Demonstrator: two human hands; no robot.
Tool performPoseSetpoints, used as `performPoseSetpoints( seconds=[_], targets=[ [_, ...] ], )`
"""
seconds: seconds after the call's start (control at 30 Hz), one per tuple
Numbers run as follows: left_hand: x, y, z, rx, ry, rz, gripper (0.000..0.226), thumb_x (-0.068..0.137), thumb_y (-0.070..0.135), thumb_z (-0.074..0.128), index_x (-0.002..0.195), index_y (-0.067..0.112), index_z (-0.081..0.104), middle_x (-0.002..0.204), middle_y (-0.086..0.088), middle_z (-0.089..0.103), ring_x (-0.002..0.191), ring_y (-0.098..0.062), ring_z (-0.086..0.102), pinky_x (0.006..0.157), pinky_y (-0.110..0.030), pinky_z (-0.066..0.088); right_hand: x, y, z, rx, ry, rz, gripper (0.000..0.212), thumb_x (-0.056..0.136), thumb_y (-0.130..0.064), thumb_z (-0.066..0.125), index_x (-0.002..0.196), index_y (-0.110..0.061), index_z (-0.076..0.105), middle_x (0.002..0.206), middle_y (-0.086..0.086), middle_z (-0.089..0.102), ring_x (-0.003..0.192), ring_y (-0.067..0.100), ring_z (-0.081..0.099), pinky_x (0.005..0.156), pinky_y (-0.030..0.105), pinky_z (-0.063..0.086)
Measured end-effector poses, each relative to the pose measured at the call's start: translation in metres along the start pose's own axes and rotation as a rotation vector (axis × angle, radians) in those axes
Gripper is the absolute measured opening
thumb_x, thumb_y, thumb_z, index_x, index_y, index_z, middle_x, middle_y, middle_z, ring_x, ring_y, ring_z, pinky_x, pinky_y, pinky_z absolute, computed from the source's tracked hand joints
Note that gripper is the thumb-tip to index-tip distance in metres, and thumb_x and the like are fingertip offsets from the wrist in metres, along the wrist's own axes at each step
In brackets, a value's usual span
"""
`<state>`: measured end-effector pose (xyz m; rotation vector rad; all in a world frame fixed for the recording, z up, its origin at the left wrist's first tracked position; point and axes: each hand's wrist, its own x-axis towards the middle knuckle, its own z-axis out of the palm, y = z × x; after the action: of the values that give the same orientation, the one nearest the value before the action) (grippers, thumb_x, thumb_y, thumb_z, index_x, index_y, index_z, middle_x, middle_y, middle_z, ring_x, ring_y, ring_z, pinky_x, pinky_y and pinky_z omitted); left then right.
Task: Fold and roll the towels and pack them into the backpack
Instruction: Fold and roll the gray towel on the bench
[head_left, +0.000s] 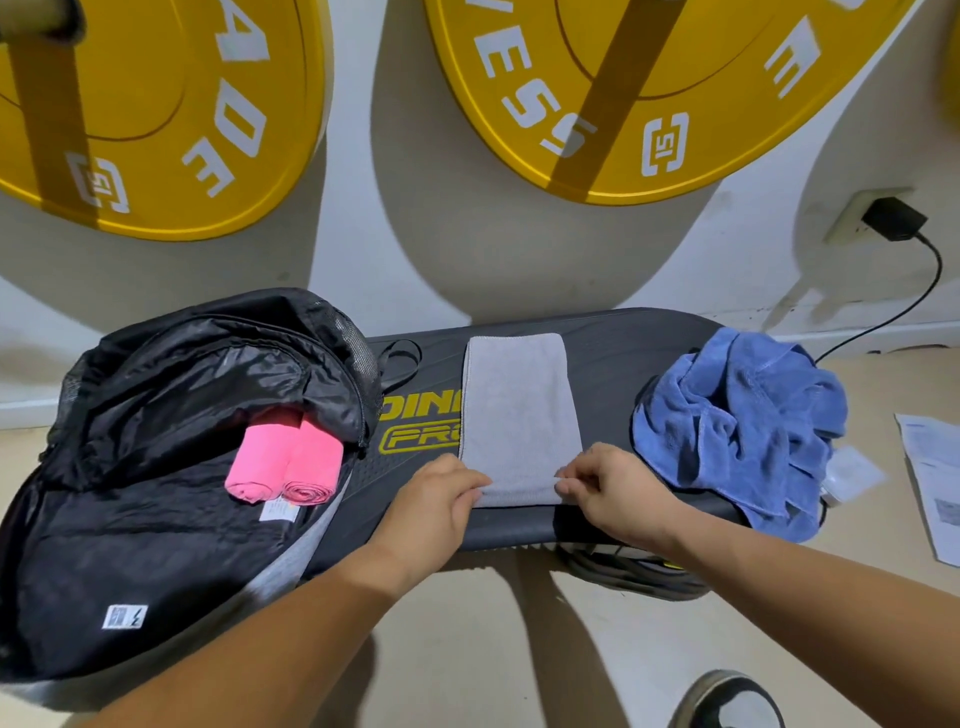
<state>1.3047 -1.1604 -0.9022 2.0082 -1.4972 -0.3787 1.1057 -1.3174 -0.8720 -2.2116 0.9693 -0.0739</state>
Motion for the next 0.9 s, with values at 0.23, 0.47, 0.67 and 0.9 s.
performPoseSetpoints(
  seconds=[0.23,0.47,0.67,0.9],
  targets=[
    [0.029,0.011,0.001,-0.119,0.005,-0.442,0.01,0.087,0.02,0.071,0.085,0.03,0.071,0.086,0.011,0.068,0.084,-0.012,0.062,0.074,-0.023,0.044,0.009,-0.003,-0.003,0.286,0.079,0.259,0.011,0.084,-0.018,0.076,0.076,-0.014,0.069,0.073,0.002,0.072,0.065,0.015,0.064,0.059,0.028,0.057],
    [0.026,0.016,-0.001,0.199,-0.006,-0.084,0.009,0.085,0.011,0.063,0.083,0.019,0.064,0.094,0.002,0.054,0.091,-0.022,0.052,0.072,-0.038,0.049,0.014,0.002,0.006,-0.401,0.278,-0.224,0.023,0.089,-0.035,0.071,0.077,-0.019,0.061,0.08,-0.003,0.05,0.072,0.021,0.055,0.053,0.029,0.033],
    [0.01,0.035,0.005,0.534,-0.147,0.135,0.01,0.09,0.013,0.051,0.09,0.019,0.06,0.1,0.001,0.053,0.098,-0.024,0.05,0.063,-0.034,0.038,0.008,0.013,0.012,-0.746,0.235,-0.64,0.011,0.07,-0.02,0.074,0.08,-0.019,0.07,0.075,-0.001,0.058,0.062,0.024,0.054,0.051,0.033,0.042],
    [0.006,0.006,0.003,0.229,-0.079,0.128,0.024,0.092,0.016,0.061,0.113,0.025,0.07,0.109,0.013,0.058,0.1,-0.016,0.048,0.078,-0.037,0.053,0.003,0.02,0.007,-0.706,0.245,-0.638,0.016,0.078,-0.017,0.073,0.093,-0.02,0.072,0.091,-0.001,0.061,0.073,0.023,0.054,0.06,0.033,0.043]
  ],
)
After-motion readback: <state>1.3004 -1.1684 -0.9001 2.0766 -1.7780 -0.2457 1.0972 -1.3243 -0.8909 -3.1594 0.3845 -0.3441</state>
